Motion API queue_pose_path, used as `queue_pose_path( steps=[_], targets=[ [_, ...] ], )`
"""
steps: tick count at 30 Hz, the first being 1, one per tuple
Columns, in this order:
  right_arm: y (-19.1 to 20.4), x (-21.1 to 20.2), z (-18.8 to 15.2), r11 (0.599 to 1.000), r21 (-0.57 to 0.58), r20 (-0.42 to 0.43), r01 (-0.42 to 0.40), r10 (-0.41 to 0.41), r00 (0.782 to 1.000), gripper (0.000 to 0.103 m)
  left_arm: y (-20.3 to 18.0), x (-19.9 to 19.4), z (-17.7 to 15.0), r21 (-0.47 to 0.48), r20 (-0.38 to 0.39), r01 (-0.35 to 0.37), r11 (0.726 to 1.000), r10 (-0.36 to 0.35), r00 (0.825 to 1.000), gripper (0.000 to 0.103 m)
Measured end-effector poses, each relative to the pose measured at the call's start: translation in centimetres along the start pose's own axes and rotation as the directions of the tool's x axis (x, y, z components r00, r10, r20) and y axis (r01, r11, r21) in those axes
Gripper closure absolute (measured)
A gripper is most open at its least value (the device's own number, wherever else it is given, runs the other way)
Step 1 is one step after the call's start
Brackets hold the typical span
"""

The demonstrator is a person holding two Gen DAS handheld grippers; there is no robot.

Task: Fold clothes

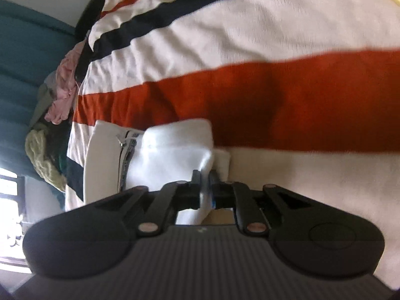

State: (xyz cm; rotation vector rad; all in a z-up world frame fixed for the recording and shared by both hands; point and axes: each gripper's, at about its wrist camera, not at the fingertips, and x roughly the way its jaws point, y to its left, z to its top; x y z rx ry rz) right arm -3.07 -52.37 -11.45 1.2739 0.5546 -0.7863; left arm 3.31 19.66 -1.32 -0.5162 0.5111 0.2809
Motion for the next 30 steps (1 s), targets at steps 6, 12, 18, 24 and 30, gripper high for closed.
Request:
queue_pose_path(
  steps=[6, 12, 18, 24, 30],
  targets=[
    [3.9, -3.9, -0.9, 0.972, -0.23, 0.239, 0.042, 0.014, 0.971, 0.04, -1.9, 0.3, -0.6, 0.133, -0.004, 0.062, 0.989, -0.062, 0.998, 0.02],
    [11.8, -4.4, -8.8, 0.658, -0.741, 0.064, -0.135, 0.269, 0.961, 0.049, -7.8, 3.5, -3.8, 0.41, -0.162, 0.188, 0.892, -0.131, 0.978, 0.02],
    [15.1, -0.7, -17.8, 0.444, -0.844, -0.235, -0.3, 0.197, 0.952, 0.075, -13.0, 7.8, -5.6, 0.577, -0.262, 0.233, 0.783, -0.092, 0.961, 0.013],
    [15.8, 3.0, -22.4, 0.378, -0.876, -0.292, -0.299, 0.078, 0.953, 0.075, -14.4, 12.3, -3.7, 0.557, -0.267, 0.173, 0.813, -0.022, 0.964, 0.017],
    [18.4, 5.2, -23.5, 0.321, -0.906, -0.244, -0.275, 0.133, 0.961, 0.075, -14.0, 16.1, -1.4, 0.507, -0.219, 0.141, 0.851, -0.031, 0.975, 0.017]
  ],
)
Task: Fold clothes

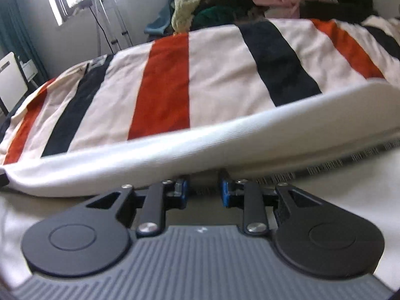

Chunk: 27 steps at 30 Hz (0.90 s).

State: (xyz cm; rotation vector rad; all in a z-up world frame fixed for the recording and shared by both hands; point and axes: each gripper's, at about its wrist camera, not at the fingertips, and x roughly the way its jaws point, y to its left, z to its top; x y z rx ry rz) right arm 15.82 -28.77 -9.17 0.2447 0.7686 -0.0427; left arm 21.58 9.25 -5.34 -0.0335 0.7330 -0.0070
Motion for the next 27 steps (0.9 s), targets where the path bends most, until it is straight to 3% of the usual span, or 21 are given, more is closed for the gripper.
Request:
queue_pose_path(
  steps=[5, 12, 15, 17, 20, 22, 24, 26, 27],
  targets=[
    [-1.1, 2.7, 2.0, 0.998, 0.063, 0.061, 0.026, -0.03, 0.998, 0.077, 2.4, 1.7, 1.5, -0.136, 0.048, 0.0, 0.991, 0.007, 0.999, 0.02],
    [-4.4, 3.4, 2.9, 0.978, 0.205, 0.076, 0.028, -0.045, 0.996, 0.078, 1.3, 1.9, 0.9, -0.062, 0.068, -0.045, 0.997, 0.049, 0.996, 0.019],
    [-5.8, 1.8, 2.3, 0.956, 0.291, 0.035, 0.047, -0.059, 0.998, 0.075, 0.8, 0.3, -0.7, -0.087, 0.051, -0.051, 0.995, 0.056, 0.997, 0.018],
    [-7.3, -0.2, 1.7, 0.92, 0.391, 0.012, 0.015, -0.021, 1.0, 0.074, 0.0, -1.2, -2.1, -0.071, 0.053, -0.031, 0.997, 0.035, 0.998, 0.015],
    [-9.8, -4.6, 0.9, 0.889, 0.458, 0.053, -0.011, -0.015, 0.998, 0.073, -1.6, -2.8, -3.4, 0.017, 0.038, 0.002, 1.0, -0.002, 0.999, 0.015],
    [-11.6, -7.2, 0.4, 0.869, 0.494, 0.071, 0.0, -0.041, 0.997, 0.073, -2.1, -3.9, -4.0, 0.019, 0.041, 0.013, 1.0, -0.013, 0.999, 0.015],
    [-14.2, -9.4, -0.8, 0.81, 0.586, 0.087, -0.009, -0.053, 0.995, 0.068, -2.5, -5.0, -4.5, 0.011, 0.042, 0.021, 1.0, -0.022, 0.999, 0.015],
    [-17.3, -11.3, -2.8, 0.695, 0.718, 0.1, -0.036, -0.051, 0.994, 0.047, -2.8, -6.2, -5.1, 0.012, 0.046, 0.027, 1.0, -0.027, 0.999, 0.015],
    [-18.5, -12.1, -3.9, 0.632, 0.774, 0.106, -0.047, -0.056, 0.993, 0.029, -2.9, -6.9, -5.5, 0.011, 0.048, 0.032, 0.999, -0.032, 0.998, 0.015]
  ],
)
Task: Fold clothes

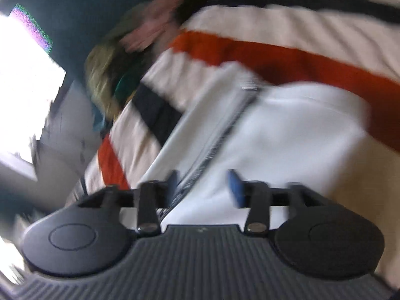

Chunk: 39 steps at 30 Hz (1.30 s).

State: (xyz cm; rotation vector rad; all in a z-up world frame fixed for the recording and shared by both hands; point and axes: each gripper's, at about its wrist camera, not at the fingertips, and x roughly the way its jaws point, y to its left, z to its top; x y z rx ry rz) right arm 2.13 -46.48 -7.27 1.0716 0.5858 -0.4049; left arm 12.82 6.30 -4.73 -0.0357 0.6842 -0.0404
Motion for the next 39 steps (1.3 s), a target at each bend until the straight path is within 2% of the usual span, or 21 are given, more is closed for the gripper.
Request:
queue_pose_path(
  steps=[1, 4, 7, 10, 14, 15, 17, 19, 22, 24, 25, 27, 28, 31, 34, 35, 37, 38, 39],
  targets=[
    [-1.4, -0.7, 0.1, 0.997, 0.074, 0.013, 0.004, -0.005, 1.0, 0.019, -0.1, -0.7, -0.4, -0.002, 0.002, 0.005, 1.0, -0.005, 1.0, 0.015],
    [-5.6, -2.3, 0.3, 0.959, 0.284, 0.037, 0.014, -0.025, 0.999, 0.017, -0.4, -2.3, -1.5, -0.014, 0.004, 0.007, 1.0, -0.007, 1.0, 0.015],
    [-7.9, -0.8, -0.5, 0.911, 0.411, -0.073, 0.031, -0.001, 0.997, 0.017, -0.6, -3.5, -2.7, -0.026, -0.006, -0.018, 1.0, 0.017, 1.0, 0.013],
    [-8.7, 1.7, -1.1, 0.885, 0.465, -0.164, 0.028, 0.055, 0.985, 0.017, 0.0, -3.4, -3.5, -0.051, -0.037, -0.054, 0.997, 0.052, 0.998, 0.013],
    [-7.3, 4.3, -1.2, 0.894, 0.448, -0.138, 0.009, 0.059, 0.989, 0.011, 0.6, -2.4, -3.6, -0.066, -0.062, -0.101, 0.993, 0.097, 0.993, 0.012],
    [-6.9, 5.0, -1.0, 0.898, 0.44, -0.118, -0.016, 0.075, 0.99, 0.011, 0.8, -2.3, -3.6, -0.074, -0.064, -0.105, 0.992, 0.101, 0.993, 0.012],
    [-6.6, 5.7, -0.2, 0.897, 0.425, -0.049, -0.118, 0.153, 0.987, 0.011, 0.9, -2.4, -3.8, -0.076, -0.057, -0.104, 0.992, 0.1, 0.993, 0.012],
    [-6.3, 6.4, 0.9, 0.885, 0.401, 0.022, -0.237, 0.249, 0.968, 0.011, 1.0, -2.6, -4.0, -0.074, -0.051, -0.105, 0.992, 0.101, 0.994, 0.012],
    [-5.1, 6.6, 2.6, 0.877, 0.29, 0.089, -0.384, 0.375, 0.923, 0.011, 1.2, -2.8, -4.1, -0.076, -0.047, -0.108, 0.991, 0.105, 0.993, 0.012],
    [-4.5, 6.5, 2.8, 0.905, 0.215, 0.104, -0.368, 0.353, 0.93, 0.012, 1.2, -2.7, -4.0, -0.083, -0.046, -0.11, 0.991, 0.106, 0.993, 0.012],
    [-4.5, 6.7, 2.7, 0.923, 0.204, 0.098, -0.326, 0.313, 0.945, 0.012, 1.2, -2.7, -3.9, -0.087, -0.046, -0.111, 0.99, 0.107, 0.993, 0.012],
    [-5.6, 7.8, 2.5, 0.941, 0.268, 0.047, -0.205, 0.199, 0.979, 0.014, 1.3, -2.6, -3.8, -0.089, -0.046, -0.112, 0.99, 0.108, 0.993, 0.012],
    [-6.4, 8.3, 2.3, 0.935, 0.316, 0.024, -0.162, 0.163, 0.986, 0.017, 1.3, -2.6, -3.8, -0.09, -0.046, -0.112, 0.99, 0.108, 0.993, 0.012],
    [-7.5, 8.7, 2.3, 0.897, 0.401, 0.047, -0.187, 0.184, 0.982, 0.016, 1.2, -2.6, -3.8, -0.086, -0.046, -0.115, 0.99, 0.111, 0.993, 0.012],
    [-7.0, 8.3, 2.6, 0.898, 0.387, 0.084, -0.21, 0.192, 0.978, 0.013, 1.2, -2.5, -3.7, -0.085, -0.046, -0.115, 0.99, 0.111, 0.993, 0.012],
    [-6.8, 7.5, 2.8, 0.904, 0.352, 0.125, -0.241, 0.21, 0.97, 0.013, 1.2, -2.5, -3.7, -0.086, -0.046, -0.114, 0.99, 0.11, 0.993, 0.012],
    [-5.7, 6.4, 3.3, 0.906, 0.245, 0.194, -0.345, 0.303, 0.933, 0.013, 1.3, -2.6, -3.7, -0.093, -0.044, -0.11, 0.99, 0.106, 0.993, 0.012],
    [-5.1, 6.3, 3.5, 0.902, 0.199, 0.211, -0.384, 0.344, 0.915, 0.013, 1.4, -2.7, -3.7, -0.097, -0.044, -0.108, 0.989, 0.105, 0.994, 0.012],
    [-4.7, 6.3, 3.5, 0.9, 0.172, 0.212, -0.401, 0.364, 0.907, 0.013, 1.5, -2.7, -3.7, -0.101, -0.043, -0.108, 0.989, 0.104, 0.994, 0.012]
  ],
)
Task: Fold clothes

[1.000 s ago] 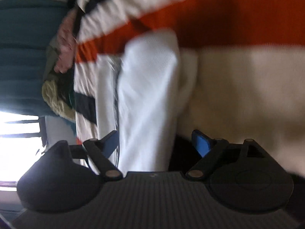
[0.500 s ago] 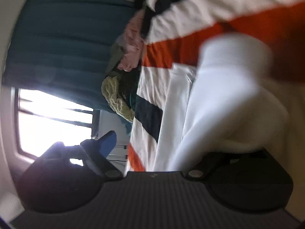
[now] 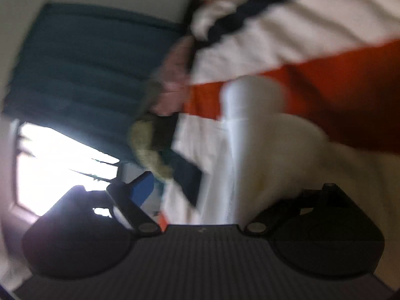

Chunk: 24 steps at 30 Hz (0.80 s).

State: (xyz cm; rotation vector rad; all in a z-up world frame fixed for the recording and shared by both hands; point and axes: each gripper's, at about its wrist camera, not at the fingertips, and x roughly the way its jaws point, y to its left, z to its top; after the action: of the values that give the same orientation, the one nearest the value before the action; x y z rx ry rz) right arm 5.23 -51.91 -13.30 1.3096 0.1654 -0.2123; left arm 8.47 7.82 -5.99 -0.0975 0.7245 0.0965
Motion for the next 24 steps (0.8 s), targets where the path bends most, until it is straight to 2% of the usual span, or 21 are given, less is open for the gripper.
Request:
queue_pose_path(
  steps=[1, 3, 5, 6, 9, 12, 14, 15, 16, 18, 20, 22, 24],
  targets=[
    [0.1, 0.3, 0.0, 1.0, -0.017, -0.006, 0.003, -0.003, 1.0, 0.013, 0.1, 0.0, 0.0, -0.002, 0.001, 0.0, 1.0, 0.0, 1.0, 0.012],
    [-0.5, 0.7, 0.0, 0.994, -0.015, -0.026, 0.108, -0.108, 0.994, 0.013, 0.0, 0.1, 0.0, 0.0, 0.002, -0.003, 1.0, 0.003, 1.0, 0.012],
    [-2.4, 0.6, 0.4, 0.973, 0.06, -0.051, 0.222, -0.219, 0.974, 0.015, -0.1, 0.1, 0.0, 0.006, 0.003, -0.007, 1.0, 0.007, 1.0, 0.012],
    [-3.3, 0.5, 0.5, 0.965, 0.099, -0.063, 0.244, -0.239, 0.969, 0.017, -0.1, 0.2, 0.0, 0.01, 0.004, -0.01, 1.0, 0.01, 1.0, 0.012],
    [-3.8, 0.8, 0.8, 0.969, 0.117, -0.064, 0.22, -0.214, 0.975, 0.014, -0.3, 0.2, -0.1, 0.023, 0.006, -0.02, 1.0, 0.02, 1.0, 0.012],
    [-2.0, 1.8, 0.8, 0.985, -0.014, -0.054, 0.174, -0.175, 0.983, 0.014, -0.5, 0.3, -0.3, 0.04, 0.007, -0.032, 0.999, 0.032, 0.999, 0.01],
    [-0.7, 2.2, 0.8, 0.985, -0.097, -0.047, 0.143, -0.148, 0.988, 0.024, -0.8, 0.4, -0.4, 0.054, 0.002, -0.041, 0.998, 0.041, 0.999, 0.009],
    [-0.1, 2.4, 0.8, 0.981, -0.129, -0.045, 0.144, -0.151, 0.988, 0.035, -0.9, 0.5, -0.5, 0.06, -0.002, -0.045, 0.997, 0.045, 0.999, 0.009],
    [0.4, 2.5, 0.7, 0.972, -0.16, -0.043, 0.172, -0.181, 0.983, 0.059, -1.0, 0.5, -0.5, 0.066, -0.007, -0.049, 0.997, 0.049, 0.999, 0.009],
    [1.2, 2.7, 0.6, 0.938, -0.23, -0.026, 0.259, -0.272, 0.962, 0.092, -1.0, 0.5, -0.5, 0.072, -0.008, -0.051, 0.996, 0.051, 0.999, 0.009],
    [2.2, 2.7, 0.4, 0.915, -0.281, 0.0, 0.29, -0.302, 0.953, 0.092, -0.9, 0.5, -0.4, 0.07, -0.011, -0.047, 0.996, 0.048, 0.999, 0.009],
    [3.8, 2.5, 0.2, 0.912, -0.318, 0.033, 0.26, -0.263, 0.964, 0.092, -0.7, 0.5, -0.2, 0.066, -0.015, -0.042, 0.997, 0.043, 0.999, 0.009],
    [6.4, 2.4, -0.6, 0.891, -0.4, 0.07, 0.216, -0.205, 0.976, 0.092, -0.6, 0.5, 0.0, 0.063, -0.018, -0.038, 0.997, 0.039, 0.999, 0.009]
  ],
)
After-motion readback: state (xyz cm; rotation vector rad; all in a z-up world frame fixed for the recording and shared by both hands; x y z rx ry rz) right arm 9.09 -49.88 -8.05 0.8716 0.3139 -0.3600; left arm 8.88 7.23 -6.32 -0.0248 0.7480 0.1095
